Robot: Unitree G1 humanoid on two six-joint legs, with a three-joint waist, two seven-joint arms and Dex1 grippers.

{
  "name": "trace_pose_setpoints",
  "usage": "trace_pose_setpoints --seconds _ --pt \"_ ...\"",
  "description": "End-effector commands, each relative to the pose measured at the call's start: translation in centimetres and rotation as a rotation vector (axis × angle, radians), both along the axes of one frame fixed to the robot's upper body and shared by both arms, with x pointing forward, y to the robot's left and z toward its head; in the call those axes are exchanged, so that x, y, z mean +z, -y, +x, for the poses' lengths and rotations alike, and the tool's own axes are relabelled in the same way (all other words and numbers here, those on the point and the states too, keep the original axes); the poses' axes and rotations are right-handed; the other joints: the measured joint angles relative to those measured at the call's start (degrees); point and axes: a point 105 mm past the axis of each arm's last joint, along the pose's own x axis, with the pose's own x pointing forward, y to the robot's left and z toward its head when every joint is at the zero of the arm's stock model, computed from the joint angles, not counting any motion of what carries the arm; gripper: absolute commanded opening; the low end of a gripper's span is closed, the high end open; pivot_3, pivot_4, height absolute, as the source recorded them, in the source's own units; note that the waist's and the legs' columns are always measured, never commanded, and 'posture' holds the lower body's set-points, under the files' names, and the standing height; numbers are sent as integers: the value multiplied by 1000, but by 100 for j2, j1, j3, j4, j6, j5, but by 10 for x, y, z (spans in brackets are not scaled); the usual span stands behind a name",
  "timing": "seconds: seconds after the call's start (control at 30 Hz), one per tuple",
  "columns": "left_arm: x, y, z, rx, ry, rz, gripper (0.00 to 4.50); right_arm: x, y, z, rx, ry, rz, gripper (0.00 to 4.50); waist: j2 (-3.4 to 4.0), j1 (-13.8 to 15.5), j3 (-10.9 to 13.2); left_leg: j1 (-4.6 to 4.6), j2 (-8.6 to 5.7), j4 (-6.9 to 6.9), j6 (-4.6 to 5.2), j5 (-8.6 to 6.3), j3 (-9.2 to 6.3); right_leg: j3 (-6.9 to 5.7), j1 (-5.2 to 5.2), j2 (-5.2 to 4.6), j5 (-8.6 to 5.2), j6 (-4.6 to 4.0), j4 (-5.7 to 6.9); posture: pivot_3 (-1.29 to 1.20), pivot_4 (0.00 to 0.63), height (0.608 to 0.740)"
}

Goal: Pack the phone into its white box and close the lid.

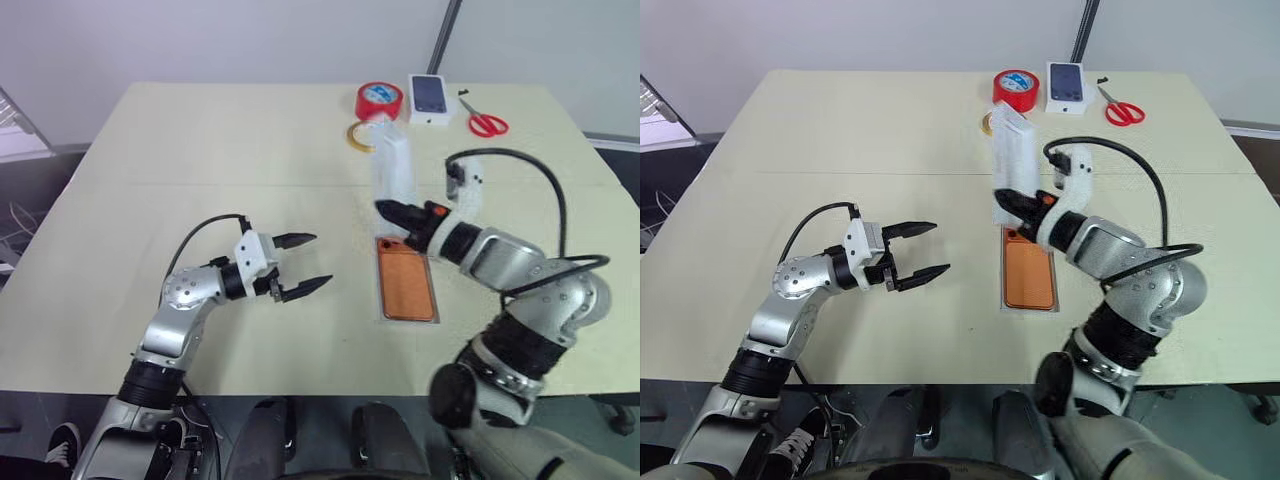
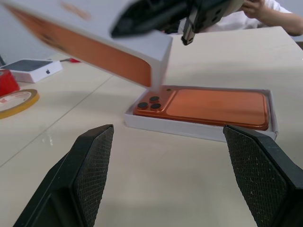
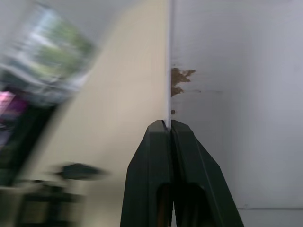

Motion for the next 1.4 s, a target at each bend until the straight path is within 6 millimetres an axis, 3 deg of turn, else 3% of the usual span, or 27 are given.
trace_pose_setpoints --seconds 0.03,0.23,0.27,0.4,0.6,0.87,1.0,1.13,1.17,1.2,1.33,1.37,1.4 --pt "14 -1 -2 -14 9 -38 3071 4 -5 -22 98 43 103 0 0 8 0 -1 -3 0 0 0 0 0 0 -3 0 0 0 0 150 728" --pt "23 -4 3 30 37 -68 241 -8 -12 -63 254 -55 205 0 3 -48 2 -1 -3 -3 2 -1 3 7 -2 -15 -1 -2 -3 0 150 728" --pt "25 -5 4 40 45 -78 107 -12 -13 -71 280 -100 210 0 2 -50 2 -1 -3 -2 3 -1 3 7 -2 -16 -1 -1 -4 0 150 728" --pt "26 -5 1 32 50 -81 107 -17 -17 -84 322 -142 209 0 2 -80 2 3 4 0 5 -1 6 12 4 -4 -2 0 -10 0 150 728" --pt "16 4 -12 -26 22 -62 107 -30 -17 -88 331 -208 213 0 1 -26 2 2 17 5 6 -2 6 14 8 22 -2 0 -14 0 150 728" --pt "-6 24 -18 -44 -29 -46 107 -54 -6 -70 193 -340 184 0 0 -15 2 1 18 11 6 -2 5 14 9 9 -2 -1 -14 0 150 728" --pt "-17 46 -12 -48 -54 -62 107 -60 3 -56 102 -383 181 0 1 -5 -1 2 19 13 6 -2 5 14 12 12 -2 -1 -14 0 150 728" --pt "-18 54 -6 -50 -54 -73 107 -67 9 -59 90 -407 197 0 0 7 -3 2 20 15 7 -3 4 13 14 21 -2 0 -13 0 150 728" --pt "-18 56 -4 -51 -52 -75 0 -69 13 -60 81 -413 189 574 0 19 -3 2 20 15 7 -3 3 13 15 22 -2 0 -13 0 150 728" --pt "-17 58 -3 -54 -53 -78 0 -70 17 -61 73 -414 175 771 0 40 -3 2 20 17 7 -3 3 13 16 21 -2 0 -13 0 150 728" --pt "-16 71 2 -70 -59 -97 0 -66 42 -59 36 -370 27 2750 0 111 -3 1 18 26 12 -6 8 14 17 18 -2 -1 -14 0 150 728" --pt "-16 76 3 -80 -61 -101 0 -62 51 -60 42 -343 -4 3133 1 121 -3 1 18 27 13 -6 8 14 18 18 -2 -1 -15 0 150 728" --pt "-15 82 4 -87 -62 -105 0 -59 60 -62 55 -297 -86 3133 0 129 -2 0 18 28 13 -6 8 14 19 18 -2 -1 -15 0 150 728"
